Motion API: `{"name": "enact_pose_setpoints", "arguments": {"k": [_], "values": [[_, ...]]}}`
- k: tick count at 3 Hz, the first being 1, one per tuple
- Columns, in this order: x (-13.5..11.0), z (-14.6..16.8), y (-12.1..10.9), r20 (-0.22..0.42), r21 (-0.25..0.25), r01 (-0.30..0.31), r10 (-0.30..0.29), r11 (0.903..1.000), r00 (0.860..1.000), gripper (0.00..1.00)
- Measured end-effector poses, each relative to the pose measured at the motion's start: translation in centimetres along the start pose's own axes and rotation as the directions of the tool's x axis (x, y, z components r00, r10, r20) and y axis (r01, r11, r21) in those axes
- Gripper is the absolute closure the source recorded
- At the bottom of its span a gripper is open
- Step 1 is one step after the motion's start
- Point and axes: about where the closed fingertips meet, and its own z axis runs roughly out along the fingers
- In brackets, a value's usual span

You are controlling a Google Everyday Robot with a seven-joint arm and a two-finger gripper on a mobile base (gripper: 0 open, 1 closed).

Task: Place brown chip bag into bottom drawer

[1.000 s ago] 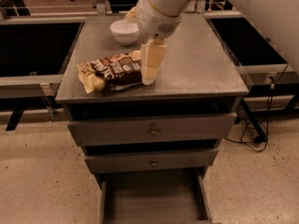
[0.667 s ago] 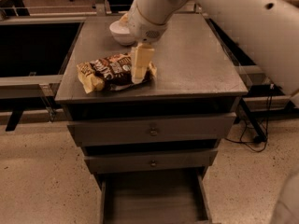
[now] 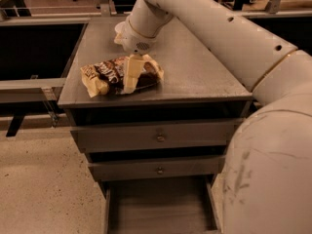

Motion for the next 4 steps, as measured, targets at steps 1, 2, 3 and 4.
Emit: {"name": "enact_pose_setpoints", "arguments": {"k": [1,2,3,4], "values": [[-0.7,1.2,0.4,0.066,-0.041,-0.002,0.005,0.9991,0.998,0.18],[-1.7,1.6,1.3,0.181,-0.082,0.016,-0.001,0.9965,0.983,0.41],[-2.0,0.7,3.1,0.24,-0.089,0.02,0.002,0.9958,0.971,0.64],[-1.9,-1.7,5.1,0.273,-0.064,0.028,-0.009,0.9975,0.962,0.88]]}}
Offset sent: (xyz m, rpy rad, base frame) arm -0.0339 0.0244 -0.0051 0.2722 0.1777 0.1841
